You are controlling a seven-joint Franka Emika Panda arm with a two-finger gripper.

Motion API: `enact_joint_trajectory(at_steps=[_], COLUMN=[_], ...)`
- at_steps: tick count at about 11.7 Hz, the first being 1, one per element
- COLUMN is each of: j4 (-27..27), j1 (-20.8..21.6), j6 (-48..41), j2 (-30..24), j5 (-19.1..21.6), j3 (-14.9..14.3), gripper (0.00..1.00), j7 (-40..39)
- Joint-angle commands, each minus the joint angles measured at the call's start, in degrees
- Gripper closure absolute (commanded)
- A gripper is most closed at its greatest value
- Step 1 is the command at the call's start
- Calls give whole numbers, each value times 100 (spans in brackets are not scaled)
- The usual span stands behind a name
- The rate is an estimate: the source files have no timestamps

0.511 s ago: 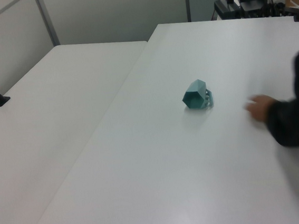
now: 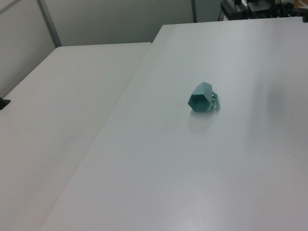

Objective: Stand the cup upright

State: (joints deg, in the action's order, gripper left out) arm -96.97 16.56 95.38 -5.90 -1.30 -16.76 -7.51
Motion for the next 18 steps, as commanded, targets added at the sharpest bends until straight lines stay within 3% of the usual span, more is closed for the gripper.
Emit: enact_joint_trajectory(at_steps=[1,4,8,10,12,18], j4=[-50,247,469,469,460,582], j1=[127,1056,2182,2614,2895,2994], j6=[-28,130,700,1121,1212,1229], j2=[0,596,1686,2152,2574,3595], j5=[-19,-649,-1844,-2800,-3392,-3798], j3=[-39,14,14,49,102,102], gripper=[0,0,0,0,0,0], j7=[29,1264,3296,4157,4556,4724])
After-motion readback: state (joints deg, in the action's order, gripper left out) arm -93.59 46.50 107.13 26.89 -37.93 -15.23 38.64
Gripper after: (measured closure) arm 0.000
